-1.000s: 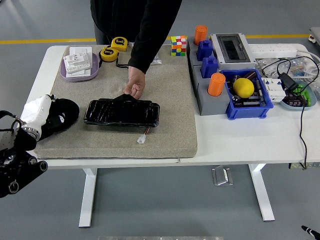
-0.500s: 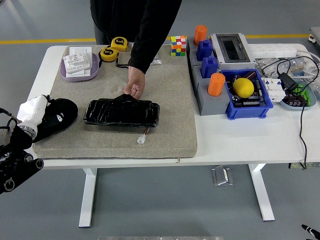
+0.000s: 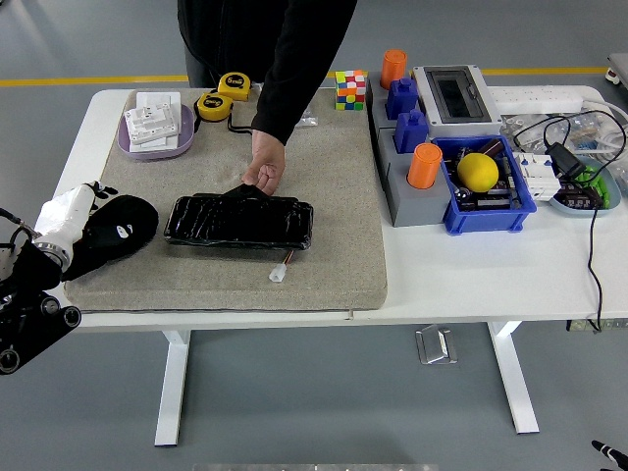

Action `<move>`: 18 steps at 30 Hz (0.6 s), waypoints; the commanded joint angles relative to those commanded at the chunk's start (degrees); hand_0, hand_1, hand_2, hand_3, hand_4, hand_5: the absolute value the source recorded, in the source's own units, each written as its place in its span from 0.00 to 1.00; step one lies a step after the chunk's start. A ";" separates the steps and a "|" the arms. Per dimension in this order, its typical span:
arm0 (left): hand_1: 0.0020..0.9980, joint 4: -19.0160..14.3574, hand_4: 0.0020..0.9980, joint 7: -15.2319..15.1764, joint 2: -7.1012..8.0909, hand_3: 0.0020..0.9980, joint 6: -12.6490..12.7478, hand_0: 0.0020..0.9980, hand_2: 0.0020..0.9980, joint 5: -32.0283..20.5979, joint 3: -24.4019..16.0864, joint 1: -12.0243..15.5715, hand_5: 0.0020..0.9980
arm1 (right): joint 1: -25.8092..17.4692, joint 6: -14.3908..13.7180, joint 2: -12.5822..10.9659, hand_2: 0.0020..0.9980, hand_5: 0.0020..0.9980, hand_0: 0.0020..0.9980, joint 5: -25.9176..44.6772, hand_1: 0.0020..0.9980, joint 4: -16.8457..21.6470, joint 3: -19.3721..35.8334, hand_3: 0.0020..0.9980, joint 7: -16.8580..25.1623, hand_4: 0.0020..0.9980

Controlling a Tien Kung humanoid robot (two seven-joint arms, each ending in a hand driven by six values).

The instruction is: Pick the rag up,wipe the panel,place it on the desk

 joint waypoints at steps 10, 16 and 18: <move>0.73 -1.32 1.00 0.51 1.18 0.79 -0.42 0.51 0.83 0.29 -0.45 -0.11 0.45 | -0.17 -0.02 0.01 0.70 0.55 0.76 -0.13 0.57 -0.06 0.19 0.61 -0.03 1.00; 0.73 -3.31 1.00 1.04 2.56 0.79 -1.56 0.52 0.83 -2.44 0.30 -0.36 0.45 | -0.17 -0.11 0.10 0.70 0.55 0.76 -0.18 0.57 -0.12 0.06 0.61 -0.01 1.00; 0.74 -4.32 1.00 1.10 3.02 0.79 -1.71 0.52 0.84 -4.30 0.60 -0.35 0.47 | -0.18 -0.10 0.14 0.70 0.55 0.76 -0.16 0.57 -0.18 0.03 0.61 -0.03 1.00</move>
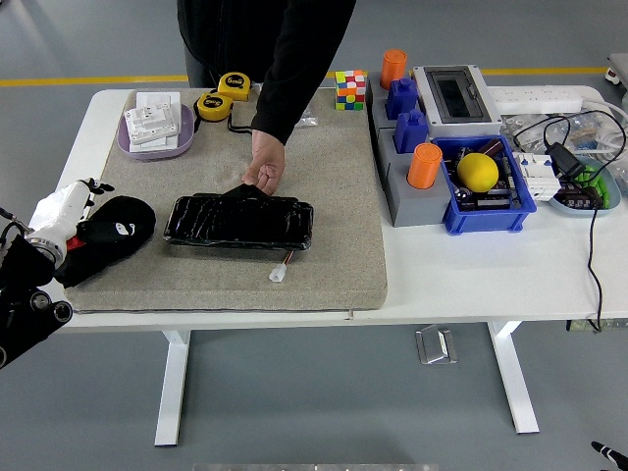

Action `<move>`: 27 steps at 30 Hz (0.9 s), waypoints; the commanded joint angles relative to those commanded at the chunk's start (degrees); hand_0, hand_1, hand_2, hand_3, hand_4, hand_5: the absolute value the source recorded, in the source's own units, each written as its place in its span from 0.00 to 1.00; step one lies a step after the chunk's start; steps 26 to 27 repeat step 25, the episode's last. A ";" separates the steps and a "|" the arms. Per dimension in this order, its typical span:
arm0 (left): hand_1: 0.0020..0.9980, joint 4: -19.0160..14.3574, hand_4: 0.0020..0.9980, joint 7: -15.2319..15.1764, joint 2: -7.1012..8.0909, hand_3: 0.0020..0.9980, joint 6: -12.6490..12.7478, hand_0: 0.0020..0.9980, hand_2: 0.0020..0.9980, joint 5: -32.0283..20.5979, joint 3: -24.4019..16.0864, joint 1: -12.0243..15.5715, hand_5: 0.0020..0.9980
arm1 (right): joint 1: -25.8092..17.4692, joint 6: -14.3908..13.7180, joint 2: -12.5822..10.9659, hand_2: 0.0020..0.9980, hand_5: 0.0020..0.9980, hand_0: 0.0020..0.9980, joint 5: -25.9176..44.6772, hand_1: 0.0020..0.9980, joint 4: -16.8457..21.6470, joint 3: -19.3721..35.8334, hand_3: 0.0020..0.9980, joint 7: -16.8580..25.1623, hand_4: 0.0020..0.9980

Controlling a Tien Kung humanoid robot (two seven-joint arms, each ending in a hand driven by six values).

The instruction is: Pick the rag up,wipe the panel,place it on the desk

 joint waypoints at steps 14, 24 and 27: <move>0.74 -12.10 1.00 3.18 3.61 0.79 -0.74 0.51 0.84 3.97 -4.13 0.63 0.48 | -0.26 -0.06 -0.01 0.70 0.55 0.76 0.10 0.57 0.00 -0.45 0.61 0.06 1.00; 0.74 -22.36 1.00 4.59 8.67 0.78 -1.84 0.51 0.83 6.90 -11.21 2.63 0.49 | 0.11 -0.26 -0.13 0.70 0.55 0.76 0.03 0.57 0.00 -1.30 0.61 -0.09 1.00; 0.74 -23.05 1.00 4.23 9.17 0.78 -1.70 0.51 0.83 6.58 -11.79 2.81 0.49 | 0.12 -0.26 -0.08 0.70 0.55 0.76 0.00 0.57 -0.02 -1.38 0.61 -0.10 1.00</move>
